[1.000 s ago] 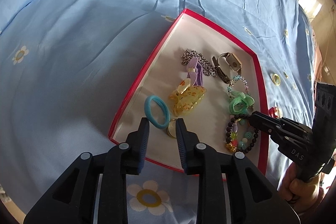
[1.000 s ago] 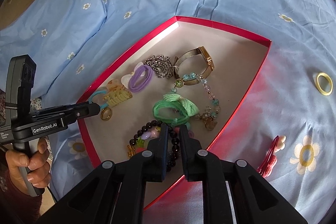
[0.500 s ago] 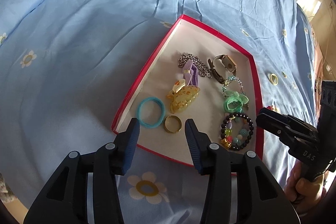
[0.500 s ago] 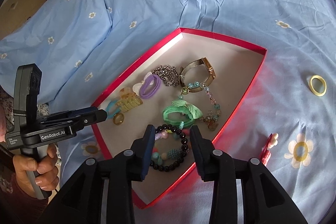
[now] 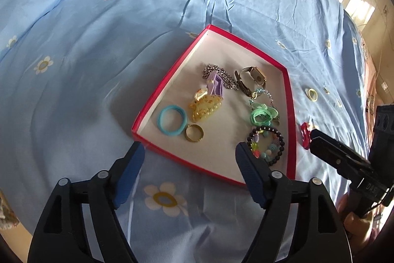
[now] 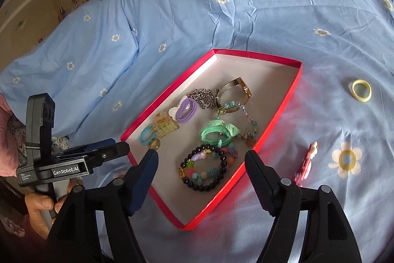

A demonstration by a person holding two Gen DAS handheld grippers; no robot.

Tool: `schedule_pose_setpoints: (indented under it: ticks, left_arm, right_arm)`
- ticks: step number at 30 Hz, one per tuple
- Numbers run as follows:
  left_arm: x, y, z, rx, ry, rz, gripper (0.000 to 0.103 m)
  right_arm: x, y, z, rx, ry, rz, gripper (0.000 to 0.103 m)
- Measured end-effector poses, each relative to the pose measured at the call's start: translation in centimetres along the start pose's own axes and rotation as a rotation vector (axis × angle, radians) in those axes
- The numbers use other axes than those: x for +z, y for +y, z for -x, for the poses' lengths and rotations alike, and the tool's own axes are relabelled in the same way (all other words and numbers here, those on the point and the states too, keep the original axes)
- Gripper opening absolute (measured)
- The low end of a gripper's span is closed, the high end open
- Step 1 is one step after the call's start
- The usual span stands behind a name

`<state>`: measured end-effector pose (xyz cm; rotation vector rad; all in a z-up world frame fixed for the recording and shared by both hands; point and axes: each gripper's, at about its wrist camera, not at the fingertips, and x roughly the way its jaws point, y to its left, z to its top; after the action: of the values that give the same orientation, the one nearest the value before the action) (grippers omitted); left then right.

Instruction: Organize jewelry

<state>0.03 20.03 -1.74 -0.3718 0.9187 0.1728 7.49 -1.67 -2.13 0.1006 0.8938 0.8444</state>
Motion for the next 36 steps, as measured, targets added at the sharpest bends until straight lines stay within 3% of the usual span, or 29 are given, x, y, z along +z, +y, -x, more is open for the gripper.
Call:
schedule_pose_setpoints:
  ticks: [10, 18, 21, 26, 32, 36]
  left_arm:
    - [-2.3, -0.4, 1.3, 0.011, -0.022, 0.023, 0.086]
    - [-3.5, -1.2, 2.5, 0.057, -0.048, -0.014, 0.088]
    - [-3.2, -1.7, 3.7, 0.063, -0.081, -0.039, 0.093]
    - [-1.9, -2.9, 6.4, 0.075, -0.157, -0.098, 0.101]
    - [-2.3, -4.1, 7.2, 0.176, -0.238, -0.162, 0.103]
    - [-3.6, -4.0, 6.7, 0.194, -0.267, -0.143, 0.103]
  right_arm:
    - [-2.3, -0.5, 1.8, 0.000, -0.035, -0.022, 0.082]
    - [-3.2, 0.9, 3.9, -0.026, -0.100, 0.063, 0.088]
    - [-2.8, 2.0, 5.0, -0.041, -0.117, 0.115, 0.090]
    - [-1.2, 3.8, 7.6, -0.061, -0.162, 0.200, 0.103]
    - [-0.7, 5.0, 8.6, -0.102, -0.184, 0.284, 0.103]
    - [-2.3, 3.9, 7.5, -0.130, -0.189, 0.243, 0.103]
